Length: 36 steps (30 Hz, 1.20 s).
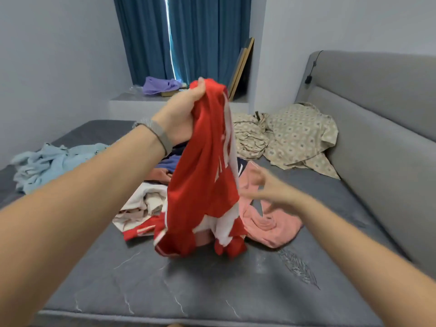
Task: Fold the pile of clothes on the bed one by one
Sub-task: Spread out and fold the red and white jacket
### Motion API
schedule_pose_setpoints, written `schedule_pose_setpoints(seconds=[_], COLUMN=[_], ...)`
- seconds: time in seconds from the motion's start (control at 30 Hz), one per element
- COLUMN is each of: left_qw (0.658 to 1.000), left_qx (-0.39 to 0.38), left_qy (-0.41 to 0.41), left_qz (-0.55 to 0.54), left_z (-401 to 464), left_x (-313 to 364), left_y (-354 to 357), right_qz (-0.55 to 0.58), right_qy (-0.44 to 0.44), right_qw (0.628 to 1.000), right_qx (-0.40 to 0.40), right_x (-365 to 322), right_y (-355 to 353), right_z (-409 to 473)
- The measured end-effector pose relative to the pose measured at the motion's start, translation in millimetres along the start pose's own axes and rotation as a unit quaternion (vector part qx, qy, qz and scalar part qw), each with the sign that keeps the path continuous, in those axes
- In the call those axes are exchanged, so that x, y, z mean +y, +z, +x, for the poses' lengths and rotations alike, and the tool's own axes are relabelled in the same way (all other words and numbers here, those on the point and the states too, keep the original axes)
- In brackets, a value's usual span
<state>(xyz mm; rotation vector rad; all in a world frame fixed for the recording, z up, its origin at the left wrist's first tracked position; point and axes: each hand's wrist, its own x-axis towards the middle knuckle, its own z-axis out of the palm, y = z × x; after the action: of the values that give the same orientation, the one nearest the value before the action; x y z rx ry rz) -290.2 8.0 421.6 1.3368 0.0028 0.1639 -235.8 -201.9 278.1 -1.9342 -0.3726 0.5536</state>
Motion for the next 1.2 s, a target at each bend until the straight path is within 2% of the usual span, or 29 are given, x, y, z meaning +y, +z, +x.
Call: schedule_pose_setpoints(seconds=[0.03, 0.1, 0.2, 0.33, 0.37, 0.43, 0.5, 0.57, 0.67, 0.77, 0.87, 0.93, 1.0, 1.03, 1.07, 1.1, 1.17, 1.2], left_qw=[1.000, 0.999, 0.996, 0.994, 0.992, 0.985, 0.977, 0.970, 0.949, 0.926, 0.919, 0.911, 0.892, 0.877, 0.859, 0.851, 0.827, 0.791], left_qx=[-0.012, -0.031, -0.026, -0.013, 0.002, 0.091, 0.169, 0.211, 0.287, 0.349, 0.364, 0.346, 0.315, 0.298, 0.285, 0.262, 0.182, 0.127], left_qy=[0.008, 0.031, 0.072, 0.109, 0.124, 0.135, 0.079, 0.009, -0.081, -0.123, -0.115, -0.116, -0.140, -0.151, -0.156, -0.153, -0.180, -0.217], left_qz=[0.002, -0.012, -0.044, -0.026, -0.006, 0.050, 0.098, 0.124, 0.103, 0.068, 0.101, 0.191, 0.292, 0.346, 0.395, 0.429, 0.500, 0.558], left_z=[-0.1, -0.7, 1.1, 4.6, 9.9, 22.6, 24.1, 27.4, 33.6, 41.2, 44.7, 45.2, 42.9, 41.6, 40.4, 40.2, 38.0, 34.4], left_x=[9.1, 27.1, 45.1, 44.0, 41.3, 31.9, 15.3, -17.9, -78.6, -136.2, -185.0, -215.0, -239.9, -251.5, -260.6, -274.1, -305.6, -320.3], left_y=[5.1, 8.5, -1.0, -26.7, -42.2, -88.7, -134.1, -175.2, -206.8, -221.0, -233.4, -236.8, -233.6, -229.6, -221.5, -213.8, -192.5, -177.5], right_qz=[-0.014, 0.054, 0.207, 0.279, 0.263, 0.113, -0.039, -0.128, -0.273, -0.314, -0.273, -0.206, -0.015, 0.075, 0.116, 0.121, 0.013, -0.059], right_qy=[0.004, -0.009, -0.032, -0.048, -0.074, -0.115, -0.131, -0.163, -0.185, -0.156, -0.113, -0.042, 0.085, 0.138, 0.161, 0.159, 0.136, 0.124], right_qw=[0.999, 0.996, 0.978, 0.952, 0.952, 0.963, 0.957, 0.954, 0.936, 0.932, 0.954, 0.976, 0.971, 0.961, 0.963, 0.976, 0.980, 0.969], right_qx=[-0.038, -0.069, 0.018, 0.115, 0.138, 0.215, 0.254, 0.217, 0.123, 0.087, 0.045, -0.061, -0.223, -0.228, -0.180, -0.087, 0.143, 0.207], right_x=[6.6, 10.4, -3.4, -31.3, -32.0, -25.0, -14.7, -3.9, 17.3, 57.8, 111.2, 140.3, 161.2, 170.1, 183.2, 197.1, 220.5, 227.8], right_y=[20.1, 54.3, 89.4, 88.9, 76.4, 42.2, 7.1, -13.9, -12.0, 9.3, 28.2, 29.2, 23.5, 19.2, 15.6, 12.7, 9.8, 11.0], right_z=[-2.0, 1.8, 22.4, 48.5, 55.1, 70.1, 78.3, 83.0, 91.5, 98.3, 109.0, 114.6, 114.8, 116.3, 123.0, 133.5, 156.9, 167.7])
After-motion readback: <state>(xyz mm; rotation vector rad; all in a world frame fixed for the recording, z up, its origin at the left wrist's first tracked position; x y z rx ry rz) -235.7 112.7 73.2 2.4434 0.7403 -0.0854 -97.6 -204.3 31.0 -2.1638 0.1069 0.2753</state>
